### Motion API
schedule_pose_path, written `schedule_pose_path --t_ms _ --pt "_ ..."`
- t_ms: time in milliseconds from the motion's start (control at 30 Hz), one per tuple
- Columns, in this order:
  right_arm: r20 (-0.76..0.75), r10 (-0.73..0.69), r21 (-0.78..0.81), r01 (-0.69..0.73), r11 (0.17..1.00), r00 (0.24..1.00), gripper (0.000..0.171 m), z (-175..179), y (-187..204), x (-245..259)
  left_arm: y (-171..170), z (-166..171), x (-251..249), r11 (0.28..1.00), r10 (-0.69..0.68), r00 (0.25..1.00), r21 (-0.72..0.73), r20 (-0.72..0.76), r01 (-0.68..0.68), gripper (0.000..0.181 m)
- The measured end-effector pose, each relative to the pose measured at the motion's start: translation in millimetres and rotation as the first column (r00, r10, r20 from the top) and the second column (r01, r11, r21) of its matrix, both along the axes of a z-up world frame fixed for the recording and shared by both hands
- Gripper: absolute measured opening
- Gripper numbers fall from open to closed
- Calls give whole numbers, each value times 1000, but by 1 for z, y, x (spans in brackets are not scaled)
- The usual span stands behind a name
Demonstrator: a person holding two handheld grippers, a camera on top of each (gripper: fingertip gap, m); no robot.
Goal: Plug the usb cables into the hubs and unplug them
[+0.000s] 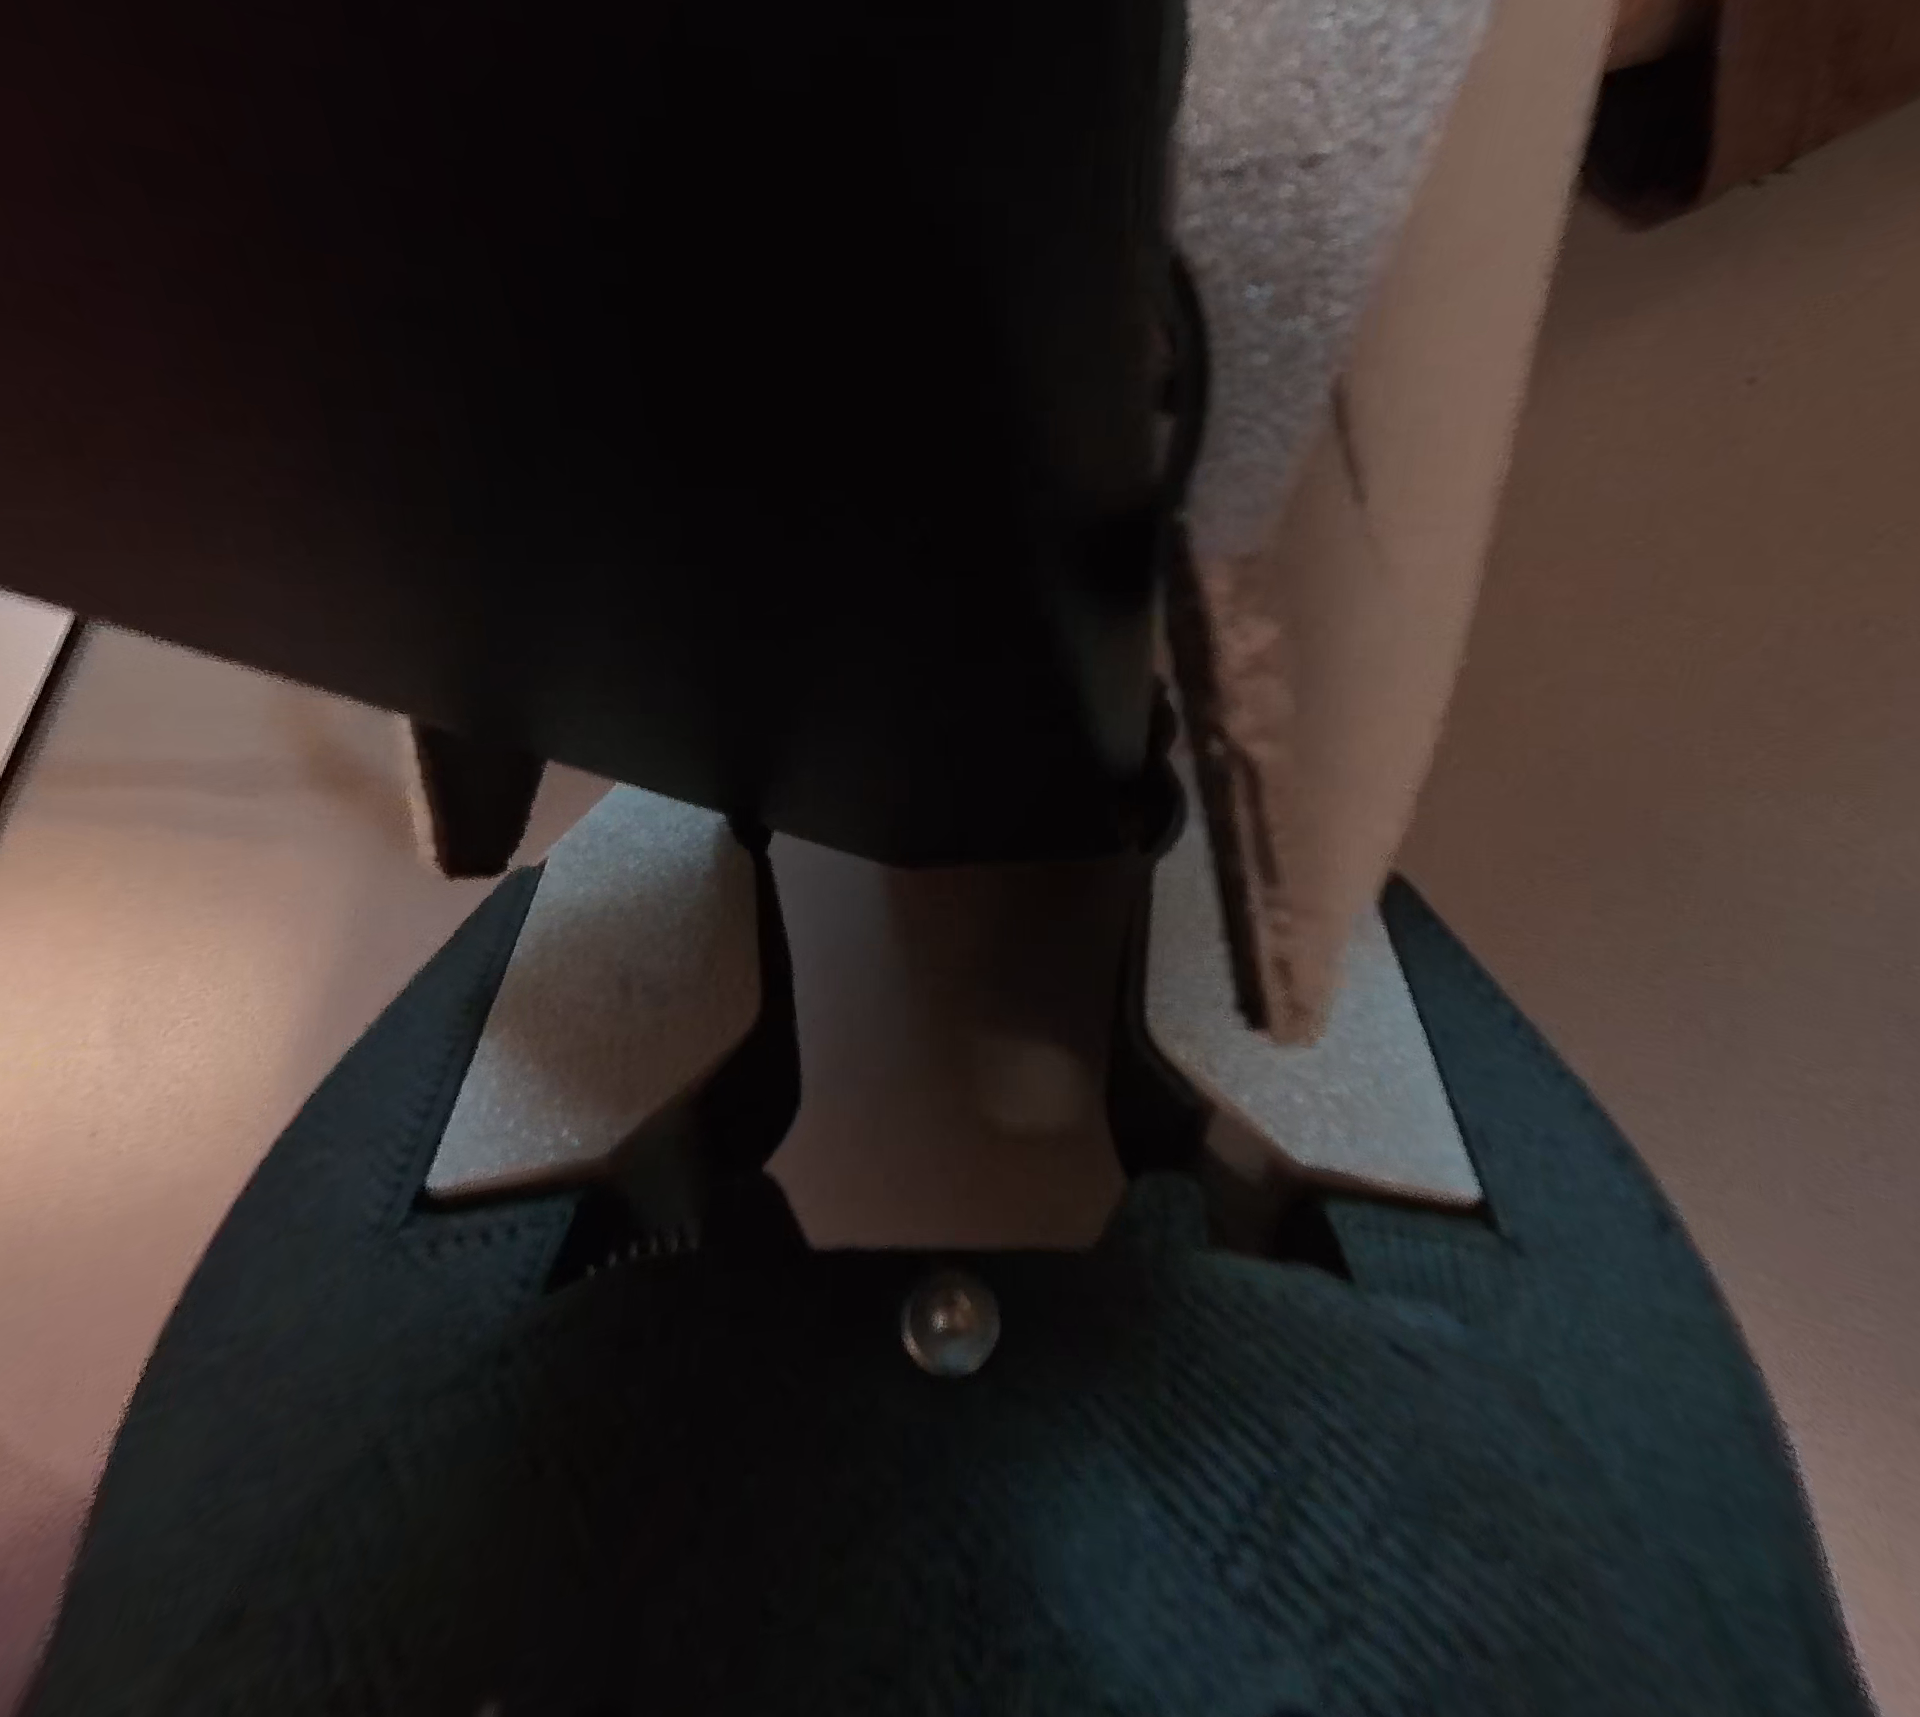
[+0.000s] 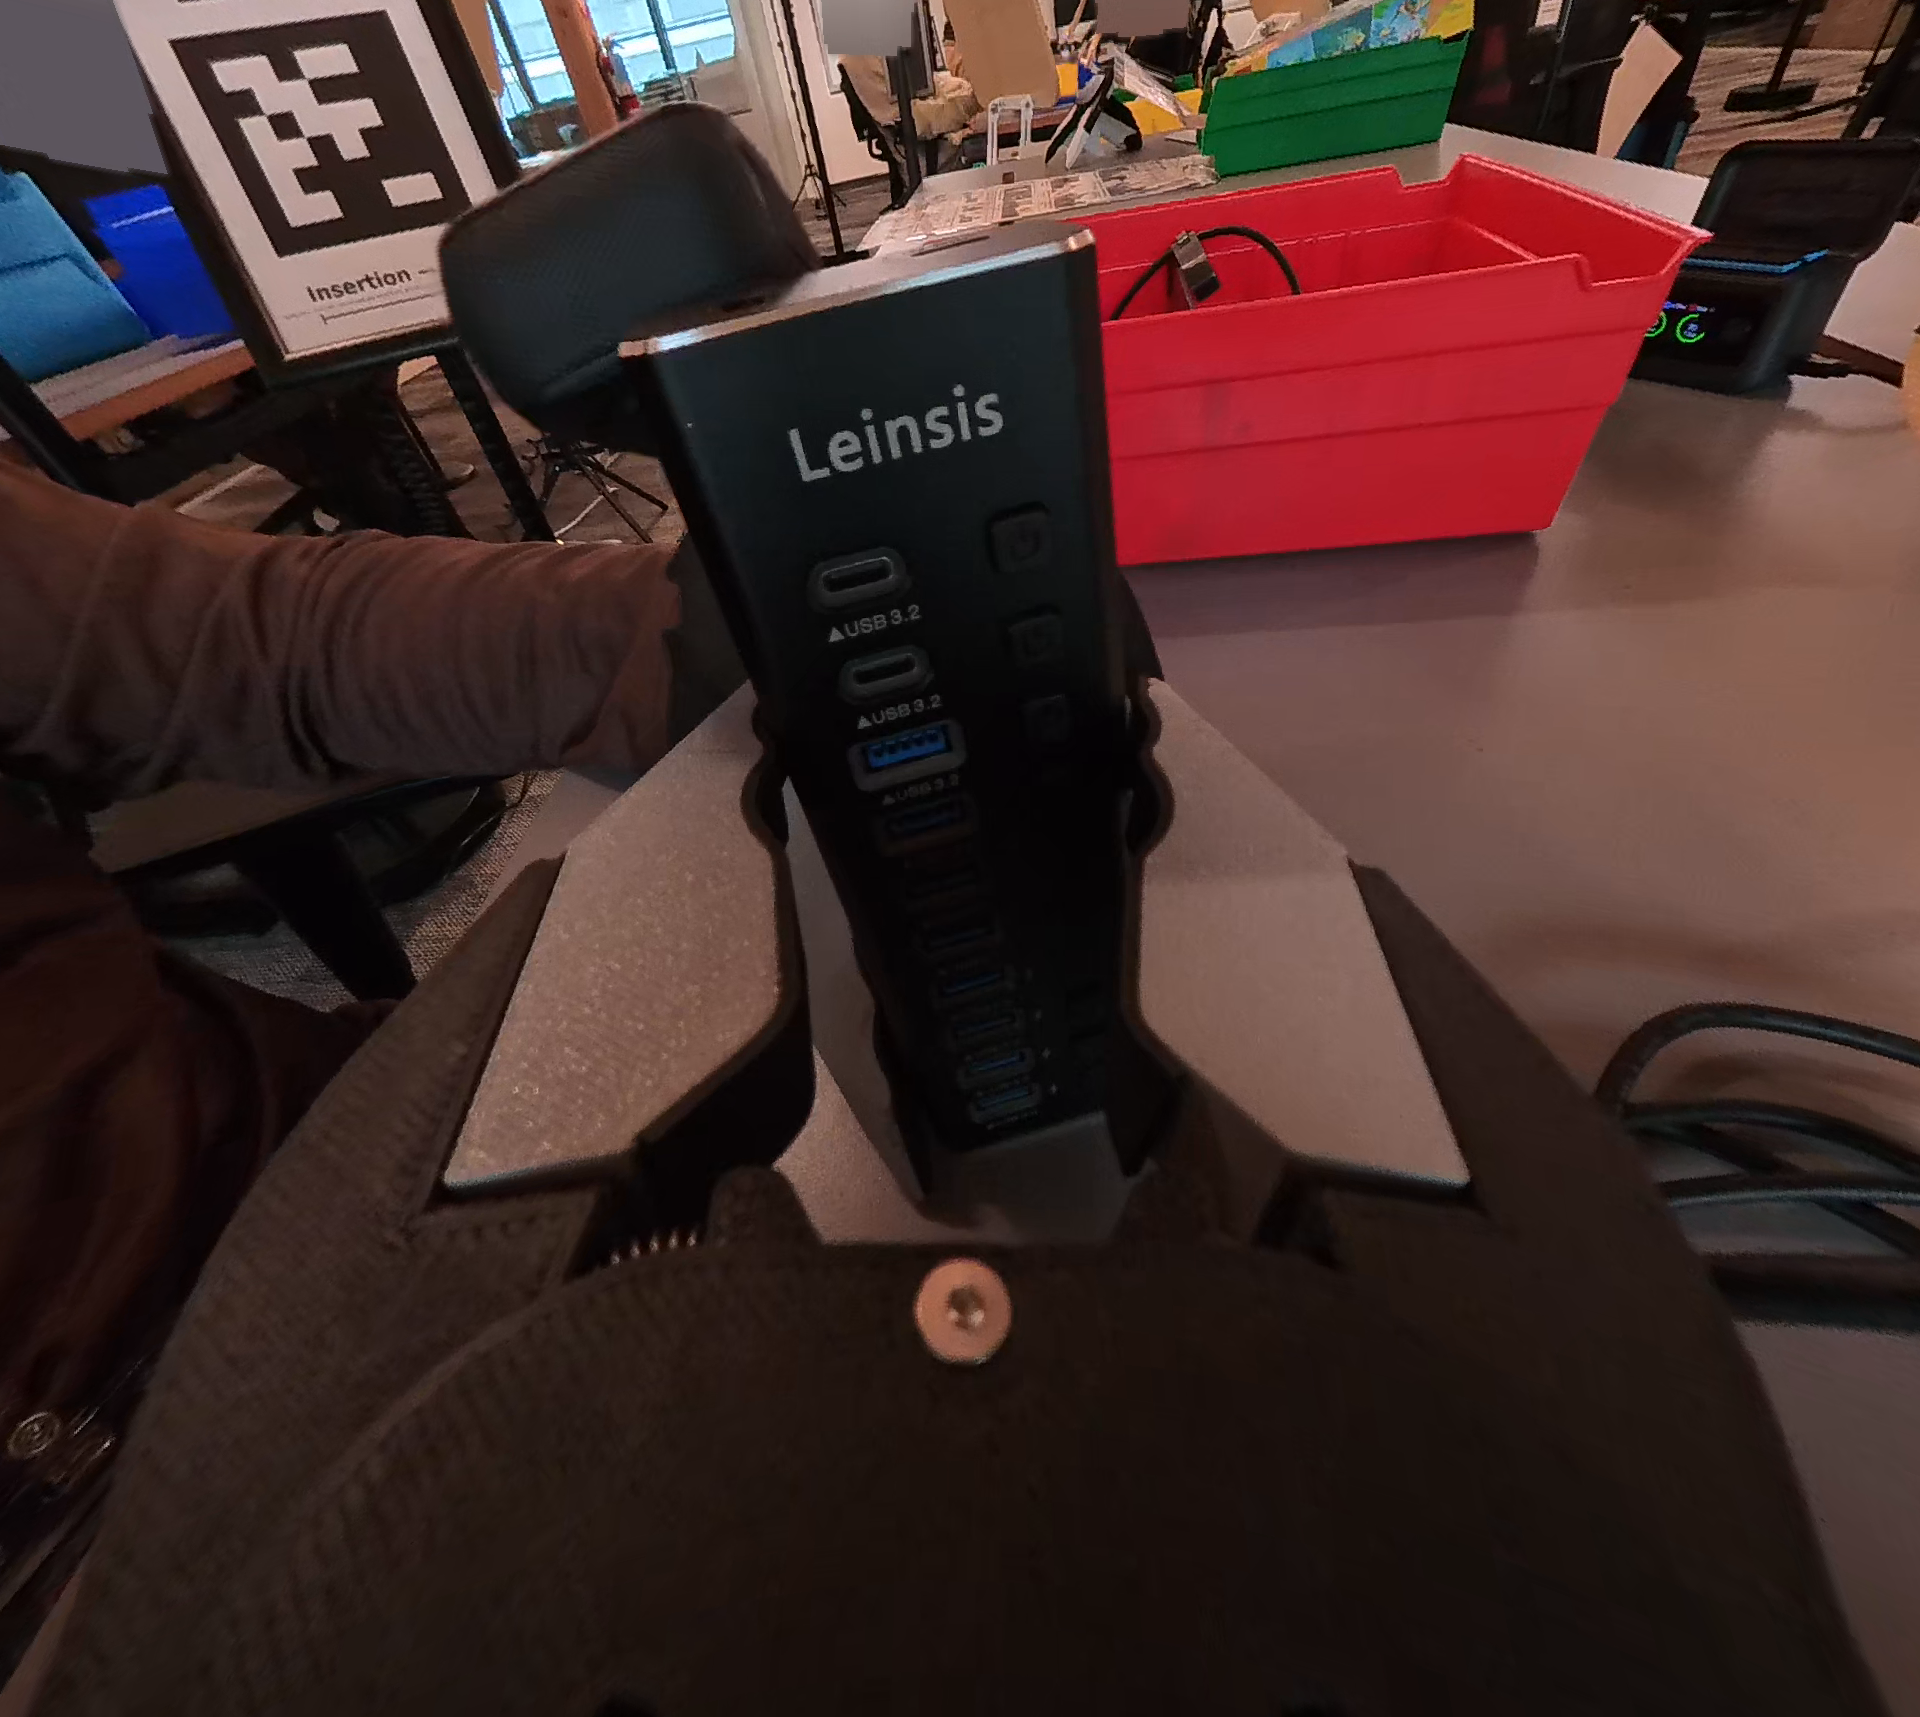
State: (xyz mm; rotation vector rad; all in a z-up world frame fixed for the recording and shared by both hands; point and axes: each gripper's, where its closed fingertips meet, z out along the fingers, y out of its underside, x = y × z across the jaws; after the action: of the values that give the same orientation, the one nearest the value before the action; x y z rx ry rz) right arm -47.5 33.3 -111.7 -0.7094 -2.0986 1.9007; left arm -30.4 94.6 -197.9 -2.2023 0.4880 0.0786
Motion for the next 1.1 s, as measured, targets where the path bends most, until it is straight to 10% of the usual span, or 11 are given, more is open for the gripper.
schedule_pose_path --t_ms 33,833,1100 --pt "1 5 2 -5 1000 1000 63 0 0 1 0 0 1 1000 -8 1000 -6 12 8 71" --pt "-32 74 -126 -77 989 997 66 27 -9 14 -1 23 18 993 -78 991 100 110 67 68" --pt "-126 -185 -108 172 979 975 72 45 26 -6 -1 48 7 974 -58 978 225 201 12 68"
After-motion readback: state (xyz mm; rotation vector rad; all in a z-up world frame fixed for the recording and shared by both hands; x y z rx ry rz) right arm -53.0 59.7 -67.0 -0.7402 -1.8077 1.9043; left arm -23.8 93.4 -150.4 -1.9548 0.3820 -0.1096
